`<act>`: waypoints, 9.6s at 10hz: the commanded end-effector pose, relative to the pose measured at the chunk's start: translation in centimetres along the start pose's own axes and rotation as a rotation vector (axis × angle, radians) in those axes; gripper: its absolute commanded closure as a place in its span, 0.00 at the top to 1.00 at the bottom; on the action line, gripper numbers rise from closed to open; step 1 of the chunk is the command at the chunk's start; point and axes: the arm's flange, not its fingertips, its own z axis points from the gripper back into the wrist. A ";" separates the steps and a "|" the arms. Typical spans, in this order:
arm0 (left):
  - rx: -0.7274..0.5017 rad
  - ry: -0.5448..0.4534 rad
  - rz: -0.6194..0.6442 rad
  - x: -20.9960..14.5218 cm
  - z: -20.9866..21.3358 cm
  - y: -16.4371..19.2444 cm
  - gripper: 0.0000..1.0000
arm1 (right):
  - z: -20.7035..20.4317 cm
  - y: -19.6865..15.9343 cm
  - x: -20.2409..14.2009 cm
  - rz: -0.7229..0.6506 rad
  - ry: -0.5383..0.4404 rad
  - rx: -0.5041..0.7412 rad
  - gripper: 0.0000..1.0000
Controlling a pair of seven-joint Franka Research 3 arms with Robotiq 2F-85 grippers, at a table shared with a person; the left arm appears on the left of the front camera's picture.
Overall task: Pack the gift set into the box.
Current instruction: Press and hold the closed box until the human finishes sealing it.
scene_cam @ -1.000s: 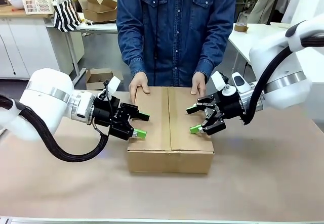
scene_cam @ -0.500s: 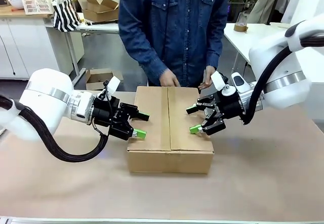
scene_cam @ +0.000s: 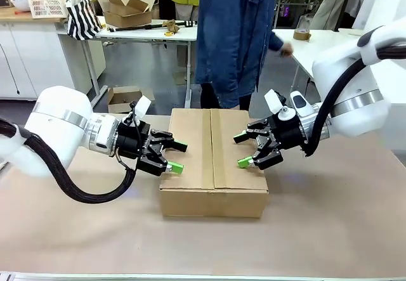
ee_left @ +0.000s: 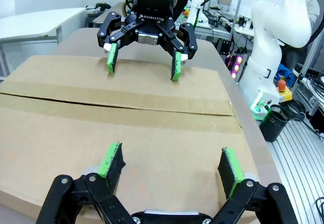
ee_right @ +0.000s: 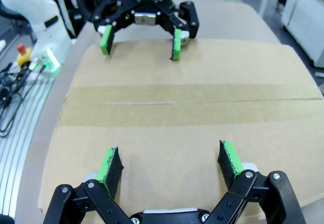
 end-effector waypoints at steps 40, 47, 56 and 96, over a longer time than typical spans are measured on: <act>-0.001 0.000 -0.005 -0.1 -0.1 -0.1 1.00 | 0.0 0.1 -0.2 0.010 0.007 -0.004 1.00; -0.001 0.000 -0.005 -0.1 -0.1 -0.1 1.00 | 0.0 0.1 -0.2 0.010 0.007 -0.004 1.00; -0.001 0.000 -0.005 -0.1 -0.1 -0.1 1.00 | 0.0 0.1 -0.2 0.010 0.007 -0.004 1.00; -0.001 0.000 -0.005 -0.1 -0.1 -0.1 1.00 | 0.0 0.1 -0.2 0.010 0.007 -0.004 1.00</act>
